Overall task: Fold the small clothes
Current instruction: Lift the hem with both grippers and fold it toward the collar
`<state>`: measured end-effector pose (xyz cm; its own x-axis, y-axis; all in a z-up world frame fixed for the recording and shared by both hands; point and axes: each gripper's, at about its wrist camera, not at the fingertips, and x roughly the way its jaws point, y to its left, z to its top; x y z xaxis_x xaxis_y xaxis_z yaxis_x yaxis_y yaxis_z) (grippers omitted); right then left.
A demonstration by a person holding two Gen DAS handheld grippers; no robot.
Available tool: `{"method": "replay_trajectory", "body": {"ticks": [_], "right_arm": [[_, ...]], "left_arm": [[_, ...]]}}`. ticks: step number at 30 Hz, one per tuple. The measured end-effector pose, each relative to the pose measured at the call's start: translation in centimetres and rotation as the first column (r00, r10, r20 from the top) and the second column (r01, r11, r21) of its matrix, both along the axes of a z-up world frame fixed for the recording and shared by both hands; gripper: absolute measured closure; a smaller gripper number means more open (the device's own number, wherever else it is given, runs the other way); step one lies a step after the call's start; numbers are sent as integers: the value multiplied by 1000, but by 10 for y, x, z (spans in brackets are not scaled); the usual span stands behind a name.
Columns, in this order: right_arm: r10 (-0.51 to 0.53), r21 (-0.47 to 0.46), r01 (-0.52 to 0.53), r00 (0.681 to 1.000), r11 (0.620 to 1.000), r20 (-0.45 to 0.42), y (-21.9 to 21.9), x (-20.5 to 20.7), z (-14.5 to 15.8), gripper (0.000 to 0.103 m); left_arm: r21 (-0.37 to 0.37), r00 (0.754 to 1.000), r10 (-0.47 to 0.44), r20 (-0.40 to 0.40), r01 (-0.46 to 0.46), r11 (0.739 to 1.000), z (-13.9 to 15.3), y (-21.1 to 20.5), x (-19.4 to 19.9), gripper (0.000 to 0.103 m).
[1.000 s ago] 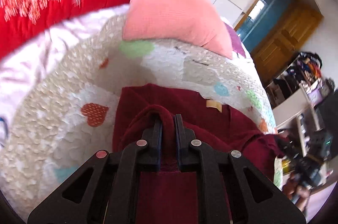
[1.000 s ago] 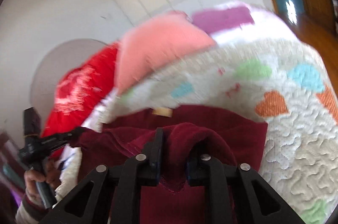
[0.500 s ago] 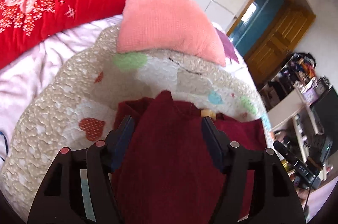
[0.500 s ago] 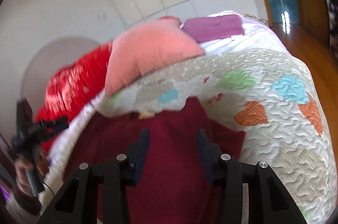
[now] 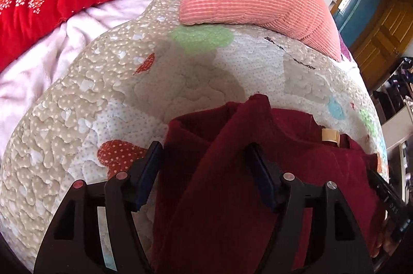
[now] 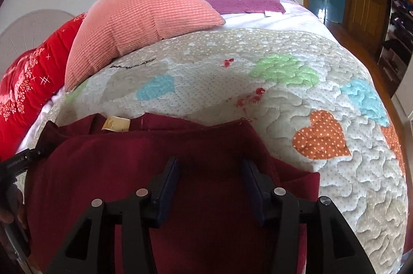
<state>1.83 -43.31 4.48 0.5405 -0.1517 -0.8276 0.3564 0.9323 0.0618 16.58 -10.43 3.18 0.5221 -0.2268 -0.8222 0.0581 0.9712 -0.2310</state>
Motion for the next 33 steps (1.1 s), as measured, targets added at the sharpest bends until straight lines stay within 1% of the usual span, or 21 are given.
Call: {"method": "replay_trajectory", "body": {"ticks": [2, 5, 7, 9, 10, 11, 13, 14, 17, 18, 21, 23, 25, 26, 27, 28, 29, 30, 33], "right_arm": [[19, 0, -19, 999, 1000, 26, 9, -22, 18, 54], [81, 3, -82, 994, 997, 75, 27, -63, 39, 54], [93, -14, -93, 993, 996, 75, 33, -81, 40, 53], [90, -23, -89, 995, 996, 34, 35, -90, 26, 52], [96, -19, -96, 995, 995, 3, 35, -89, 13, 52], [104, -37, -104, 995, 994, -5, 37, -86, 6, 52], [115, -94, -117, 993, 989, -21, 45, -83, 9, 52], [115, -94, -117, 993, 989, -34, 51, -81, 14, 52], [129, 33, -130, 991, 991, 29, 56, -83, 27, 52], [134, 45, -136, 990, 990, 36, 59, -84, 29, 52], [122, -4, -122, 992, 993, 14, 66, -86, 21, 51], [109, 1, -109, 994, 994, -7, 64, -88, 3, 51], [125, -31, -124, 992, 992, 25, 68, -93, 1, 50], [130, -46, -129, 991, 991, 15, 72, -92, 4, 50], [129, -41, -128, 992, 991, 11, 75, -91, 7, 50], [130, -20, -129, 991, 991, 17, 76, -91, 11, 50], [142, 31, -143, 989, 989, 38, 79, -87, 17, 50], [157, 59, -160, 986, 985, 52, 84, -85, 22, 50], [213, 84, -220, 974, 972, 80, 110, -69, 33, 50]], "left_arm": [[-10, 1000, 1, 1, -1, 1000, 7, 5, -9, 35], [11, 999, -23, 35, 23, 1000, 20, 13, -35, 35], [11, 999, -31, 45, 30, 999, 23, 19, -50, 35], [-10, 999, -30, 41, 31, 999, 21, 26, -67, 35], [-17, 999, -28, 38, 29, 999, 21, 28, -72, 35], [-18, 999, -22, 35, 22, 1000, 20, 29, -79, 35], [-14, 999, -22, 34, 23, 1000, 19, 30, -89, 35], [-15, 999, -27, 35, 28, 999, 20, 30, -96, 35], [14, 998, -36, 52, 35, 999, 21, 28, -111, 35], [24, 997, -35, 63, 33, 999, 21, 28, -115, 35], [50, 996, -35, 87, 31, 998, 20, 26, -127, 35], [62, 994, -41, 104, 35, 997, 20, 26, -135, 35], [88, 992, -53, 114, 43, 995, 20, 26, -141, 35], [98, 992, -54, 115, 43, 994, 19, 27, -142, 35], [101, 992, -53, 116, 42, 994, 18, 28, -143, 35], [96, 992, -53, 118, 42, 995, 17, 29, -144, 35], [83, 992, -49, 117, 39, 996, 16, 32, -144, 35], [70, 992, -43, 115, 35, 997, 15, 34, -143, 35], [12, 993, -18, 115, 16, 1000, 10, 40, -141, 35]]}}
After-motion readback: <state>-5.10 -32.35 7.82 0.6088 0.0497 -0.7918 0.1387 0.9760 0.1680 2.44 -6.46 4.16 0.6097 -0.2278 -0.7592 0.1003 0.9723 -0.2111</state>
